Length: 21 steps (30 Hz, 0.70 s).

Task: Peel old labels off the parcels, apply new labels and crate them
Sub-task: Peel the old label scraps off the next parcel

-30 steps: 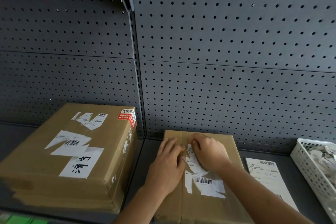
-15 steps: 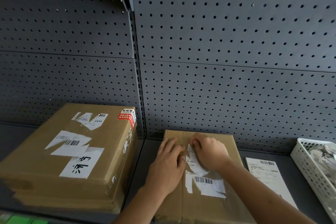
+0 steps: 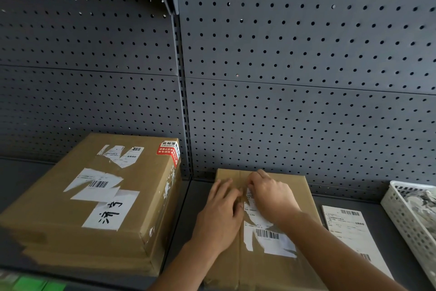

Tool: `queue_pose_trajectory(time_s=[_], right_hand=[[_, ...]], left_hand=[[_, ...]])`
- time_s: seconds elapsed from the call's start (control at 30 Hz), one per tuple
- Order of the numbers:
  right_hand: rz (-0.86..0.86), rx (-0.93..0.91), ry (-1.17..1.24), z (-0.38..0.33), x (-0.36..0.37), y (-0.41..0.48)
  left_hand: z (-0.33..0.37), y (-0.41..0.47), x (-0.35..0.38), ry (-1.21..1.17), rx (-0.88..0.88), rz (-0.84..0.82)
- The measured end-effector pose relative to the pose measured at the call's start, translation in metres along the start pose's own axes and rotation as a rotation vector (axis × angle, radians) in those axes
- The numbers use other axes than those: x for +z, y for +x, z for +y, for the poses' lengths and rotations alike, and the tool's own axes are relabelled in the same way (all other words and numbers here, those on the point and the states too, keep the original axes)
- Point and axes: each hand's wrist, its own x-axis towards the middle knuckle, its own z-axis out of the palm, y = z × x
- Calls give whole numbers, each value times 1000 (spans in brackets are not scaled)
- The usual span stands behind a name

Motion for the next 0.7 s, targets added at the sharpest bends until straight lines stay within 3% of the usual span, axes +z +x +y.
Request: queue_pose_trajectory(time_s=[0.3,0.7], right_hand=[[-78,7,61,3,-5,4],[-15,1,109,2,-6,-1]], left_hand=[[-1,0,1,-6,3,-6],[-2,1,2,-6,-1,-3]])
